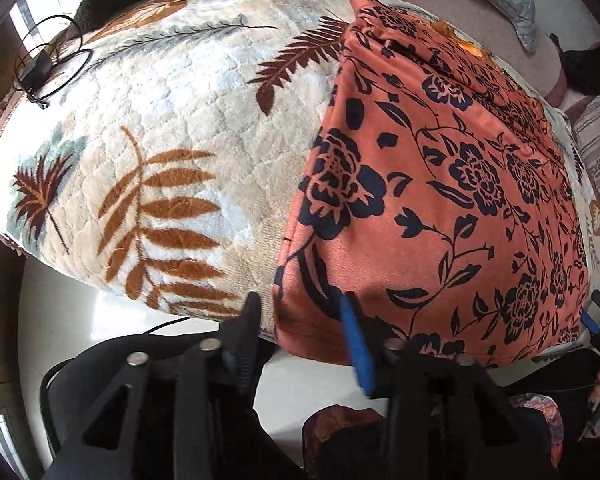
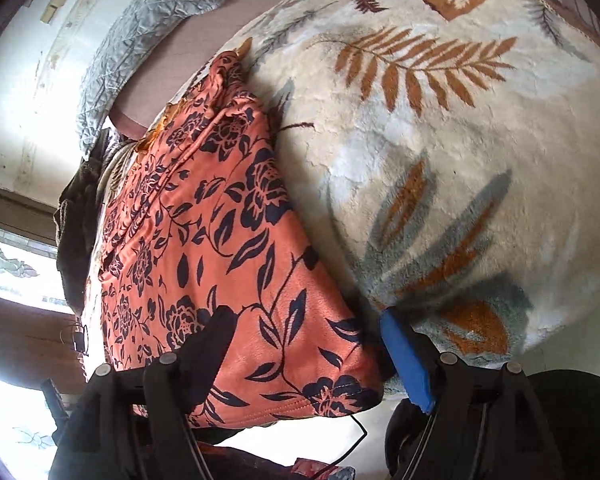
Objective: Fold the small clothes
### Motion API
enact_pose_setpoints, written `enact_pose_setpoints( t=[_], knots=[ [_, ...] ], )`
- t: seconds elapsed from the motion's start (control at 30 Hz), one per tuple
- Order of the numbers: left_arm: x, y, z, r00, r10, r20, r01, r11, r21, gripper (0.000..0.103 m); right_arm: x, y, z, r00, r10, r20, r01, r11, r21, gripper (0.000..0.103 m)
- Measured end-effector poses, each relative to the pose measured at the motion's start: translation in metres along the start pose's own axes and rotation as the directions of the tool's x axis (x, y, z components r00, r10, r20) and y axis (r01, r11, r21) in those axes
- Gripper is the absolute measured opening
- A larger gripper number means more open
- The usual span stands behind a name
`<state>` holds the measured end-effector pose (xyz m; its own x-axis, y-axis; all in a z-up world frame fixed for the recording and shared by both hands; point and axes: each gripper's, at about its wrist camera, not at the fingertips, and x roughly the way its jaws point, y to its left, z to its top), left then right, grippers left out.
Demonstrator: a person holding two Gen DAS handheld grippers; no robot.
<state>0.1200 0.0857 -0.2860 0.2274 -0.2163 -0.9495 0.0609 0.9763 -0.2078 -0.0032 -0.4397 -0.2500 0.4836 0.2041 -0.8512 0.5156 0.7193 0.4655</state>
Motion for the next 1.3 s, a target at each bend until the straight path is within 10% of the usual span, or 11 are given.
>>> enact_pose_setpoints(
  t=[0.2,0.3,0.37,0.43,0.47,0.67,0.8,0.87,0.93,1.0,1.3],
  knots=[
    [0.008,-0.011,0.001,1.0,0.004,-0.009,-0.004,1.0,0.025,0.033,0.013,-0.003,-0.008,0.999,0.015,-0.041,-0.015,1.0,-0.002,0.073],
    [0.015,-0.014,0.004,0.999,-0.004,-0.038,0.006,0.999,0.033,0.054,0.02,0.013,-0.018,0.997,-0.018,-0.071,0.012,0.996,-0.089,0.048],
    [0.02,-0.014,0.006,0.999,-0.022,-0.041,0.023,0.999,0.04,0.054,0.026,0.02,-0.023,0.995,-0.062,-0.08,0.05,0.989,-0.136,0.03],
    [0.024,-0.016,0.008,0.999,-0.038,-0.036,0.04,0.998,0.043,0.03,0.026,0.026,-0.026,0.993,-0.096,-0.066,0.083,0.98,-0.182,0.015],
    [0.024,-0.014,0.009,0.998,-0.041,-0.039,0.043,0.998,0.045,0.011,0.024,0.028,-0.027,0.994,-0.084,-0.063,0.071,0.979,-0.192,0.014],
    [0.024,-0.004,0.018,0.995,-0.092,-0.04,0.093,0.995,0.027,0.01,0.019,0.024,-0.017,0.996,-0.054,-0.076,0.043,0.988,-0.151,0.018],
    [0.032,0.001,0.025,0.992,-0.083,-0.094,0.085,0.996,0.014,0.046,0.03,0.031,-0.017,0.989,-0.093,-0.112,0.07,0.979,-0.191,0.039],
    [0.035,0.0,0.026,0.99,-0.101,-0.096,0.104,0.994,0.017,0.044,0.032,0.038,-0.019,0.991,-0.061,-0.115,0.033,0.974,-0.226,0.056],
    [0.035,-0.002,0.028,0.991,-0.106,-0.082,0.108,0.994,0.021,0.014,0.034,0.046,-0.022,0.99,-0.092,-0.108,0.059,0.96,-0.273,0.038],
    [0.031,-0.003,0.031,0.99,-0.121,-0.065,0.124,0.992,0.03,0.008,0.031,0.051,-0.02,0.991,-0.06,-0.117,0.024,0.958,-0.287,0.012],
    [-0.025,0.0,0.095,0.95,-0.311,0.032,0.31,0.95,0.022,0.008,-0.023,0.091,0.031,0.985,0.172,-0.018,-0.171,0.948,-0.267,0.012]
  ],
)
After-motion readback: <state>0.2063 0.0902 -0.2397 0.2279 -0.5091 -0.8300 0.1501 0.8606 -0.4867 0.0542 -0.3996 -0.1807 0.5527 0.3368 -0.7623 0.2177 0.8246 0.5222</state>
